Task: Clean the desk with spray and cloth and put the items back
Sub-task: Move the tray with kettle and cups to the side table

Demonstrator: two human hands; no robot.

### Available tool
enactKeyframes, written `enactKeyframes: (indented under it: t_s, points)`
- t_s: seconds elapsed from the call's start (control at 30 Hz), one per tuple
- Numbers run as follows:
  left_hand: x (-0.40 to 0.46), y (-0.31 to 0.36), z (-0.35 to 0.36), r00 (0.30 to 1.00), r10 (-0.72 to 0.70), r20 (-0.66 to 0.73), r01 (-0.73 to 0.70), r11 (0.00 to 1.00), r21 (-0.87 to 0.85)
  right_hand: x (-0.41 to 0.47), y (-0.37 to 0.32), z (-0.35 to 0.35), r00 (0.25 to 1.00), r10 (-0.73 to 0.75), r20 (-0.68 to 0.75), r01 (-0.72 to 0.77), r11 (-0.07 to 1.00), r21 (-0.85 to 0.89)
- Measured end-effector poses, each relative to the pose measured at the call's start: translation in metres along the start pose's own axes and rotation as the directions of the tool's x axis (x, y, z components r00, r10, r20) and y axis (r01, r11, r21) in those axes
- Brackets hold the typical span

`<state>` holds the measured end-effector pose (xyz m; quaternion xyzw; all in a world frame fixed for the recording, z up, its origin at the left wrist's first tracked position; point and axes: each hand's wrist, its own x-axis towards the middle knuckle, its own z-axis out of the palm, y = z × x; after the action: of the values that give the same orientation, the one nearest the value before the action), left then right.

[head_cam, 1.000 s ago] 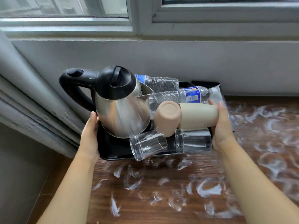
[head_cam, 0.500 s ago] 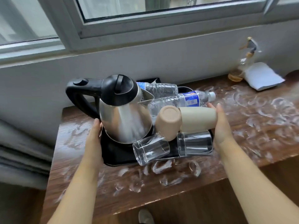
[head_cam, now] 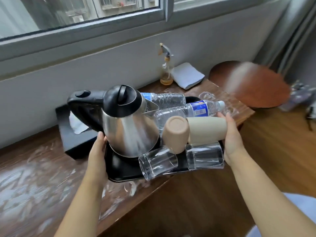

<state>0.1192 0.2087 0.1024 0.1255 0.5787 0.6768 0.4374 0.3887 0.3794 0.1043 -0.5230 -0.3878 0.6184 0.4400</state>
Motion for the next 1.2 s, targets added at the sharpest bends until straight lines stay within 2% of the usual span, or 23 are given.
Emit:
enactKeyframes:
  t_s: [0.13,0.43,0.87,1.0,1.2]
  points:
    - [0.015,-0.020,0.061,0.998,-0.021,0.059,0.019,0.999,0.034,0.020,-0.015,-0.061,0.996,-0.031,-0.082,0.032,0.999,0.007]
    - [0.050,-0.050,0.194,0.957,-0.179,0.227,0.148,0.978,0.146,0.056,-0.045,-0.173,0.954,-0.048,-0.297,0.060,0.998,0.034]
    - [0.120,-0.092,0.393,0.855,-0.231,0.464,0.112,0.956,0.270,0.142,-0.093,-0.284,0.859,-0.004,-0.512,0.074,0.991,0.115]
    - [0.140,-0.100,0.445,0.837,-0.249,0.487,0.115,0.951,0.288,0.177,-0.108,-0.315,0.839,0.028,-0.544,0.065,0.986,0.152]
    - [0.160,-0.122,0.518,0.850,-0.240,0.469,0.116,0.953,0.279,0.239,-0.131,-0.367,0.841,0.039,-0.540,0.062,0.984,0.168]
